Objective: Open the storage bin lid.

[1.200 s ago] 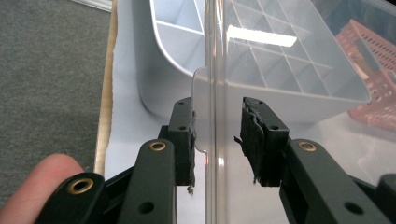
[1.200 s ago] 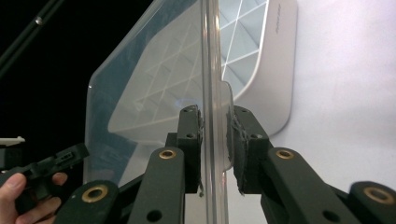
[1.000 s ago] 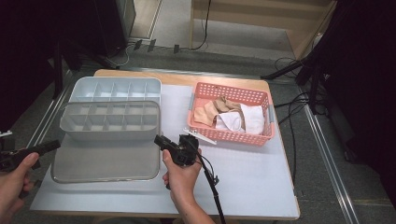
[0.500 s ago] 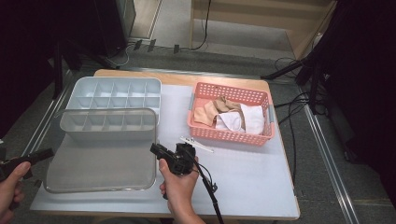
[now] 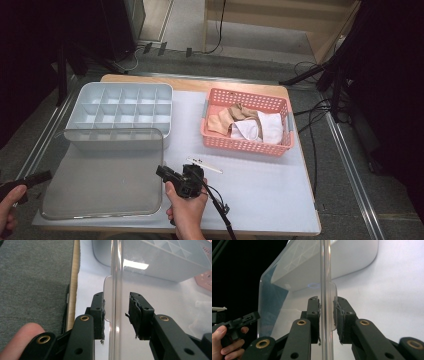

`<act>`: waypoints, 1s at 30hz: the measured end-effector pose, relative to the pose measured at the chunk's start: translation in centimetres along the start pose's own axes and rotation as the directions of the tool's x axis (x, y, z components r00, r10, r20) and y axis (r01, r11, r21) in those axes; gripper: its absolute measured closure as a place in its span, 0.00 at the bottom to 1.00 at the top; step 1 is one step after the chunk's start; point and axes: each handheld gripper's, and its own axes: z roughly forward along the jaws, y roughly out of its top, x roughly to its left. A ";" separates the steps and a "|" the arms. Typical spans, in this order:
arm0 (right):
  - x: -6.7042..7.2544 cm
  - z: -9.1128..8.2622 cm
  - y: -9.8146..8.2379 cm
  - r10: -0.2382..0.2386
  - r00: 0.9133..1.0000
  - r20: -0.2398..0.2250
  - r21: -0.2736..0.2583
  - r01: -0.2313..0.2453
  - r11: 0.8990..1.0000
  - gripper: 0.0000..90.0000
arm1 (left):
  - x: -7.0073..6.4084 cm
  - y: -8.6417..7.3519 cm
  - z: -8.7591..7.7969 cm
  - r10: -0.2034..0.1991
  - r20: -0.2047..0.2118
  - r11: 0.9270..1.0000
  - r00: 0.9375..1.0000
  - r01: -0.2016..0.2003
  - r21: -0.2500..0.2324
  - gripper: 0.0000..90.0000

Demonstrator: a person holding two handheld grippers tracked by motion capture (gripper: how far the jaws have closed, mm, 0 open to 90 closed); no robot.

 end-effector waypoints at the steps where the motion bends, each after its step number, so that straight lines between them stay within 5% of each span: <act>1: -0.1 0.0 -0.1 0.008 1.000 0.004 0.005 -0.008 1.000 0.84 | 0.1 -0.1 0.0 0.002 0.002 1.000 1.000 -0.002 0.007 0.75; 16: -1.1 -0.5 -2.0 0.022 0.999 0.026 0.025 -0.023 0.999 0.84 | 0.2 -1.9 0.3 0.000 0.006 0.999 1.000 -0.001 0.041 0.76; 30: -2.0 -0.4 -3.4 0.031 0.998 0.053 0.061 -0.034 0.998 0.82 | 0.0 -2.5 0.9 0.053 -0.031 0.996 0.998 -0.050 0.069 0.74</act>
